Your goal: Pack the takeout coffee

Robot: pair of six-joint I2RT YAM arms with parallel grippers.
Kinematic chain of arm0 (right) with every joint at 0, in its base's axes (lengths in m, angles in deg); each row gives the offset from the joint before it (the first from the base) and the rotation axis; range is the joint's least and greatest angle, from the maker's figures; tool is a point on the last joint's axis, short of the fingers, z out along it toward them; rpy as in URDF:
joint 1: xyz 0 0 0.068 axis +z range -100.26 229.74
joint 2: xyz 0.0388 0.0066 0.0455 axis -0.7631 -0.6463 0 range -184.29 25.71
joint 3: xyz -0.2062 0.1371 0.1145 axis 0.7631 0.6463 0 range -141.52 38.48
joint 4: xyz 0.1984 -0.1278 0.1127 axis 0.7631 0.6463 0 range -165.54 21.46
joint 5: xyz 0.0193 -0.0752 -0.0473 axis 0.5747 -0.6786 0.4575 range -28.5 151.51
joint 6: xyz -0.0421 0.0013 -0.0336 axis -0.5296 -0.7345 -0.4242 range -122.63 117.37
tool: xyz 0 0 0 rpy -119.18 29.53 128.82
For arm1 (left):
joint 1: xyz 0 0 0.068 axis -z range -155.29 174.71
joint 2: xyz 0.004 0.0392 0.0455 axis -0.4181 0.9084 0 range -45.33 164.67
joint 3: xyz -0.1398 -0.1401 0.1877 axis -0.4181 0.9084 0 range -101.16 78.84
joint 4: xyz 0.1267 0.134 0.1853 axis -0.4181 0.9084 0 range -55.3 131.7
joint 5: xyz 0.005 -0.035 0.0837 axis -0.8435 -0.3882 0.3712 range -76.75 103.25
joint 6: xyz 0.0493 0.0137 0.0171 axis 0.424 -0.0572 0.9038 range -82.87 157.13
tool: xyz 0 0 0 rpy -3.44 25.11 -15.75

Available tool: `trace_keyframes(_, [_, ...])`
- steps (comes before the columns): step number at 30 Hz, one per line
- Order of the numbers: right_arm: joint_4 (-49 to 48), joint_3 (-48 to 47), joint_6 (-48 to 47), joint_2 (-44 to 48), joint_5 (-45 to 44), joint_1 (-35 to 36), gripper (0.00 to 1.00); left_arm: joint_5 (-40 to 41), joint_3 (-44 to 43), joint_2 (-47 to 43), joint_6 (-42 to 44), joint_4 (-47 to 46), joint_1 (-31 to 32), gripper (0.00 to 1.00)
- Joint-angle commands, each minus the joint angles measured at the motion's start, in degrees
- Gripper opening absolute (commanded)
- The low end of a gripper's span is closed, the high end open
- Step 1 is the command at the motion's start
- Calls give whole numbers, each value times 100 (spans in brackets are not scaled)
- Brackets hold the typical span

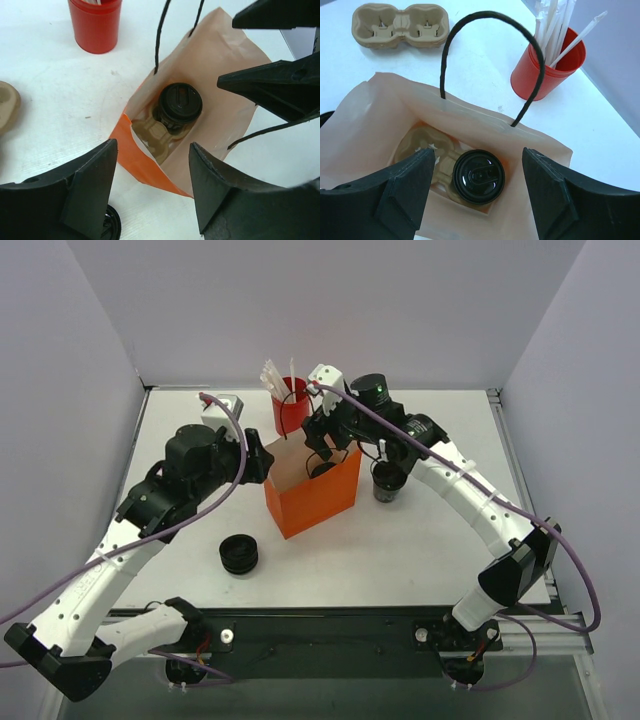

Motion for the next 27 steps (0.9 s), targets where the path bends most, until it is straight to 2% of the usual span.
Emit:
trace_keyframes(1, [-263,-416,772,293,-434,-33,72,682,-544,-172,310,-387,-69,70])
trace_keyframes(5, [-166,-566,1536,574,-981,-24,80,1113,-877,170,250,-642,-392,70])
trace_keyframes(7, [-148,-478,1992,872,-1139,-15,83,1237,-1140,442,-82,-651,-586,70])
trace_keyframes(10, [-122,-189,2301,1312,-1148,-15,100,842,-1238,811,-322,-958,-1061,68])
trace_keyframes(14, [-131,374,3231,1892,-1122,-15,100,701,-1579,1567,-279,-1327,-1413,68])
trace_keyframes(16, [-130,663,3435,2235,-781,11,100,736,-1721,2092,1,-1503,-1527,68])
trace_keyframes(20, [-96,1121,3463,2683,-673,116,100,666,-1967,3008,460,-2302,-1668,68])
trace_keyframes(27, [590,929,3041,3009,-1579,134,100,16,-3381,4810,750,-2339,-1870,62])
